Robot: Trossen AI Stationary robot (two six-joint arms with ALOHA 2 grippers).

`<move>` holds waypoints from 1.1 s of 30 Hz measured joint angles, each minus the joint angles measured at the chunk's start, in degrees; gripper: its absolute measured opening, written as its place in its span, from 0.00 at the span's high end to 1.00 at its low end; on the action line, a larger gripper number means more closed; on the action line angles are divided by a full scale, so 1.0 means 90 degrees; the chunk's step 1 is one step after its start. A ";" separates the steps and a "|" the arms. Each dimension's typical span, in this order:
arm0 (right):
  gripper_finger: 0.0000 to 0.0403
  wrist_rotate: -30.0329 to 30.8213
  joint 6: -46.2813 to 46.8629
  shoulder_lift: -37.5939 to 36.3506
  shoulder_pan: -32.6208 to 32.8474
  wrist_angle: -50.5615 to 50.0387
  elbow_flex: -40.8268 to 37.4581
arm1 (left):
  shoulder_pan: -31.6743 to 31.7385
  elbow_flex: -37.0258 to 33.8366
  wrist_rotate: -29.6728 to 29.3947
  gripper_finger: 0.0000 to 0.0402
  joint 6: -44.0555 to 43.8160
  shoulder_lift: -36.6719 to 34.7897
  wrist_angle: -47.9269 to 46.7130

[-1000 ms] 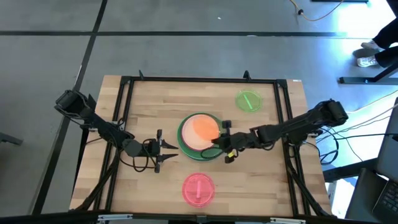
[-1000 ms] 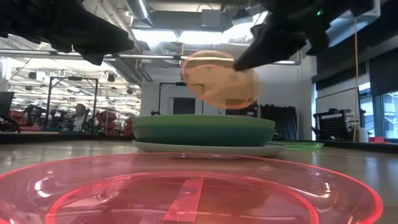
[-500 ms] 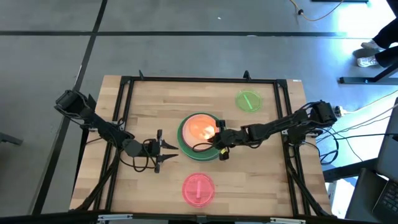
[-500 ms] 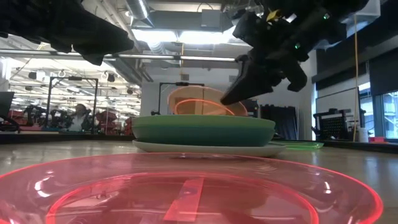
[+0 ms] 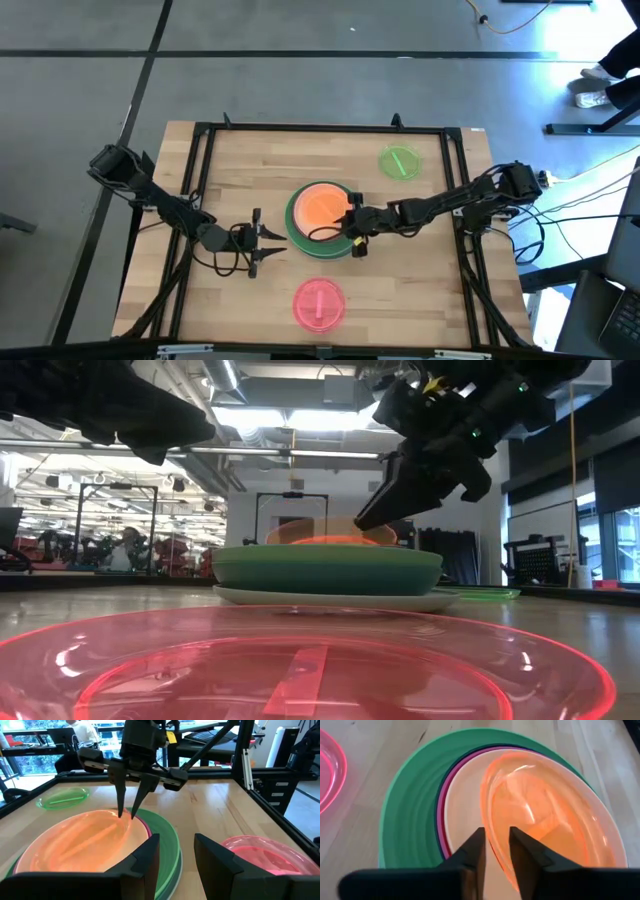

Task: Stack plastic plates
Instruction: Stack the orange plate on top of the light orange plate, then stack the light green plate on top of the orange plate

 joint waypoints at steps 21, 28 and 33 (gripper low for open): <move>0.70 0.0056 0.0126 -0.1276 -0.0370 -0.1485 0.0282 | -0.0006 0.0002 0.0046 0.71 -0.0005 0.0000 -0.0010; 0.70 0.0051 0.0192 -0.1825 -0.1017 -0.2026 0.0282 | -0.0006 0.0002 0.0034 0.71 -0.0005 0.0000 0.0049; 0.70 0.0046 0.0276 -0.1951 -0.1524 -0.2302 0.0282 | -0.0004 0.0002 0.0024 0.71 -0.0005 0.0000 0.0046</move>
